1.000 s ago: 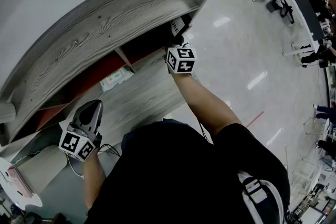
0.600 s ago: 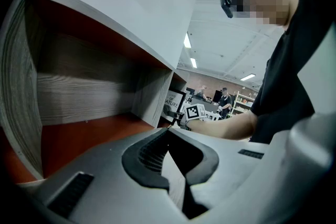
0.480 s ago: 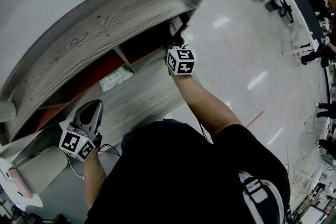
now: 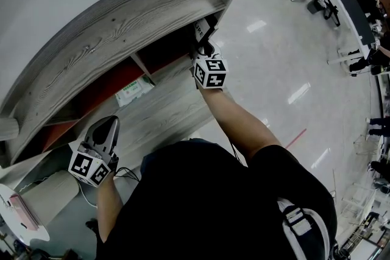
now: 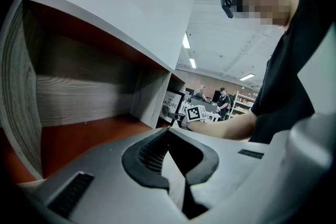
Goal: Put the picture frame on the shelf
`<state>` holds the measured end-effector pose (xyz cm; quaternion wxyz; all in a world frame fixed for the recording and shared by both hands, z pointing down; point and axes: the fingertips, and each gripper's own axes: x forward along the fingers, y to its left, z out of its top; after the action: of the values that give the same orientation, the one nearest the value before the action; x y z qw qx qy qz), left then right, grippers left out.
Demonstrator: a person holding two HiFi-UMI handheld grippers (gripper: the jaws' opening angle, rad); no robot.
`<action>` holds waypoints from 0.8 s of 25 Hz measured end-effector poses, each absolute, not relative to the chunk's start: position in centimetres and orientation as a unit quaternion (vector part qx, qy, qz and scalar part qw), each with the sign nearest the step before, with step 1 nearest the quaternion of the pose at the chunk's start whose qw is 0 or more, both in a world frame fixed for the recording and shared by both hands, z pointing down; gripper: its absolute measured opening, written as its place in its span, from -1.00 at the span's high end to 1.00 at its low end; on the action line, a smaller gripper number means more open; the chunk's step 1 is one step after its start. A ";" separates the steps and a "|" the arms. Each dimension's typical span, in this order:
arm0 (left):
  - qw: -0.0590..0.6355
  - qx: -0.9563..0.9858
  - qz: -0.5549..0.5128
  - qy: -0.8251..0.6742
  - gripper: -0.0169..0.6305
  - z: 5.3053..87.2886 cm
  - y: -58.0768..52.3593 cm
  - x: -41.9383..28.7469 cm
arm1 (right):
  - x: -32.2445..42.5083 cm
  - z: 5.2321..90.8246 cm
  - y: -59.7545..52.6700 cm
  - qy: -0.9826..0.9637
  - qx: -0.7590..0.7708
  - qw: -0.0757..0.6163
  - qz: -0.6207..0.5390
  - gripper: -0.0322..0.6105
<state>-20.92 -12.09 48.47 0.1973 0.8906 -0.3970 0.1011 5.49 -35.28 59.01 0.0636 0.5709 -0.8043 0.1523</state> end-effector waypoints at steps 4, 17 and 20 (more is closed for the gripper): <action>0.196 0.891 0.101 -0.396 0.89 48.3 -12.0 -20.8 | 5.8 59.1 -34.8 -0.803 0.572 0.065 0.154 0.42; 0.193 0.894 0.103 -0.391 0.89 48.0 -11.7 -20.0 | 6.6 59.2 -33.5 -0.805 0.571 0.071 0.147 0.37; 0.192 0.895 0.104 -0.389 0.89 47.9 -11.7 -19.8 | 6.8 59.2 -33.3 -0.805 0.570 0.069 0.148 0.36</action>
<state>-19.78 -11.68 47.91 0.1918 0.8949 -0.3893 0.1039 6.77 -33.28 59.23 0.0695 0.5704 -0.8048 0.1484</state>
